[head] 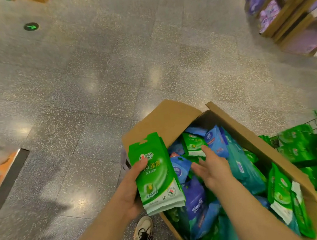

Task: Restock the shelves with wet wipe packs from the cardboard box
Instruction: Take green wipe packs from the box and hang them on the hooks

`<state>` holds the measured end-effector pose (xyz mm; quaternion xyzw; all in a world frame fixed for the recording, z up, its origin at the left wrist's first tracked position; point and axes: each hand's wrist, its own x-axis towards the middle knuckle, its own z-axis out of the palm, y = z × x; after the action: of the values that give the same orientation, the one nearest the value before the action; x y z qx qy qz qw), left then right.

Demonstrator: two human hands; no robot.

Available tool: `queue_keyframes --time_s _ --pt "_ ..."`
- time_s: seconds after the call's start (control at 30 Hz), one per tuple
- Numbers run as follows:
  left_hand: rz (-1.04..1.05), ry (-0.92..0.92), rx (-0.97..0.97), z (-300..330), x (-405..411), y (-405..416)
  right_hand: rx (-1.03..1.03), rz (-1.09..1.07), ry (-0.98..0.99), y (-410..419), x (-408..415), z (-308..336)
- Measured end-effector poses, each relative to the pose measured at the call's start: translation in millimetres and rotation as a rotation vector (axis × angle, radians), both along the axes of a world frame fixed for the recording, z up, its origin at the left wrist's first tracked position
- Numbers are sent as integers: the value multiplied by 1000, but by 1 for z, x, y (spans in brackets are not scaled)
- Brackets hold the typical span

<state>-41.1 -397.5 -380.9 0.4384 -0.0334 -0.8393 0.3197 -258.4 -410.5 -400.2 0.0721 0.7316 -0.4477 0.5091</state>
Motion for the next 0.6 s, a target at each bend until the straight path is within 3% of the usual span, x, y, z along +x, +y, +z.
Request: queue_keyframes --time_s 0.13,0.37,0.5,0.6 --pt "-37 58 -37 -12 7 0 15 -44 -189 -33 -10 -29" --pt "-66 83 -11 -15 8 1 53 -20 -150 -32 -11 -34" --pt "-71 -4 4 0 -4 3 -118 -37 -176 12 -7 12" --pt "-121 -32 27 11 -17 6 -359 -75 -182 54 -7 54"
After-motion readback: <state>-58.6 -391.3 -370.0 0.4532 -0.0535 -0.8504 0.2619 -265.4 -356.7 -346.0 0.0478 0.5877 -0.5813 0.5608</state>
